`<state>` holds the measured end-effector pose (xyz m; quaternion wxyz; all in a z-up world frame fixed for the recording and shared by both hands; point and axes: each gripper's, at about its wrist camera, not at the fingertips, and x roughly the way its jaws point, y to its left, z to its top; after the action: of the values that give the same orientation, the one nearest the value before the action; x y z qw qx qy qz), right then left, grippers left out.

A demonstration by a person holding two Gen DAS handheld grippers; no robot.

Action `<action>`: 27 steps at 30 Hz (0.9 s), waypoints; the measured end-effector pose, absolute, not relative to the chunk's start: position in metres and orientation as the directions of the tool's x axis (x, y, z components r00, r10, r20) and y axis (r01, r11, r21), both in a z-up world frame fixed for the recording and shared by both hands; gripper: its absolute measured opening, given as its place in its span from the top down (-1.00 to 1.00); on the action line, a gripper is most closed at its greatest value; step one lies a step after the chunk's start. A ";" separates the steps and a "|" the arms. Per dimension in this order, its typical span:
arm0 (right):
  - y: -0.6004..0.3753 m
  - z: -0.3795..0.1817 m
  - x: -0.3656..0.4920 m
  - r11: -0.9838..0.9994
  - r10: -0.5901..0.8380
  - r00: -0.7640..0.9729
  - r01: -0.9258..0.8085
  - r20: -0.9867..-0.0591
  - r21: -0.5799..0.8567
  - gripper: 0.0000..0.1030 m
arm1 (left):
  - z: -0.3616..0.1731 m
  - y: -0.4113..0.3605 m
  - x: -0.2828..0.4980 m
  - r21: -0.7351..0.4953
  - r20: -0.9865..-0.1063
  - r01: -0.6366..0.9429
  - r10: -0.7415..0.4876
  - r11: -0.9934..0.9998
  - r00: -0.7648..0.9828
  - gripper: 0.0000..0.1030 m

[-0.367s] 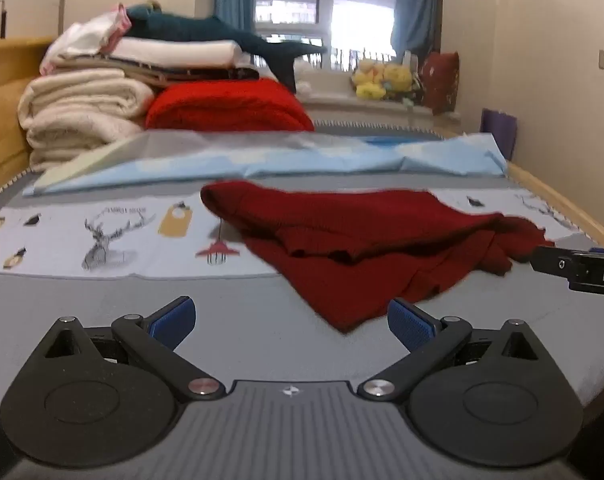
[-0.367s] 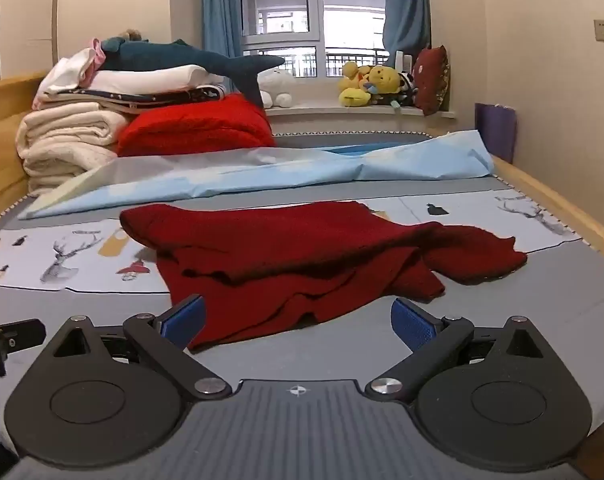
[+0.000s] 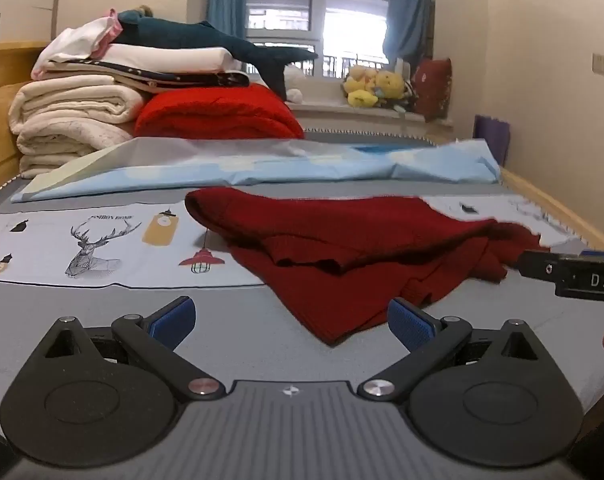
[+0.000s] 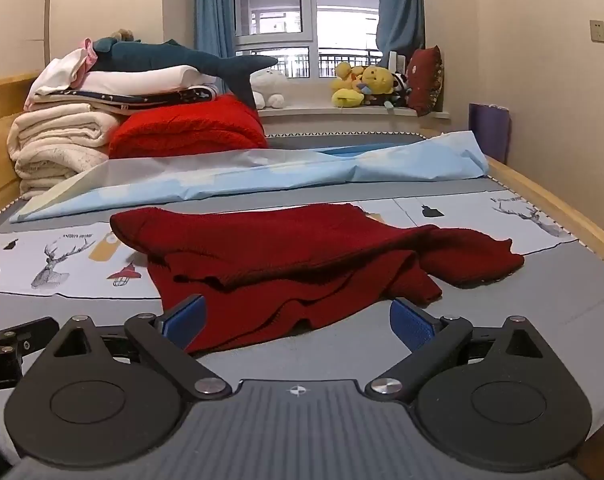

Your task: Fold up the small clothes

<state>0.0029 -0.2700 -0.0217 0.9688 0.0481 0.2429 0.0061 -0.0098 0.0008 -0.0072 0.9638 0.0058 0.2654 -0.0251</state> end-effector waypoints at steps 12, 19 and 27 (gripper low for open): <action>-0.231 -0.024 -0.012 0.998 0.008 0.870 0.021 -0.492 0.053 -0.86 | -0.014 -0.018 0.009 -0.052 -0.520 0.032 -0.054 0.998 0.853 -0.99; -0.221 -0.026 -0.008 0.999 0.011 0.868 0.007 -0.496 0.033 -0.86 | -0.018 -0.016 0.013 -0.058 -0.528 0.016 -0.044 0.998 0.848 -0.99; -0.216 -0.027 -0.003 0.998 0.049 0.859 -0.018 -0.510 0.067 -0.86 | -0.019 -0.020 0.015 -0.055 -0.527 0.013 -0.040 0.998 0.849 -0.99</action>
<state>-0.0032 -0.2162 -0.0274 0.9636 0.0298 0.2651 0.0175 0.0148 -0.0204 -0.0193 0.9611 -0.0248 0.2748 -0.0136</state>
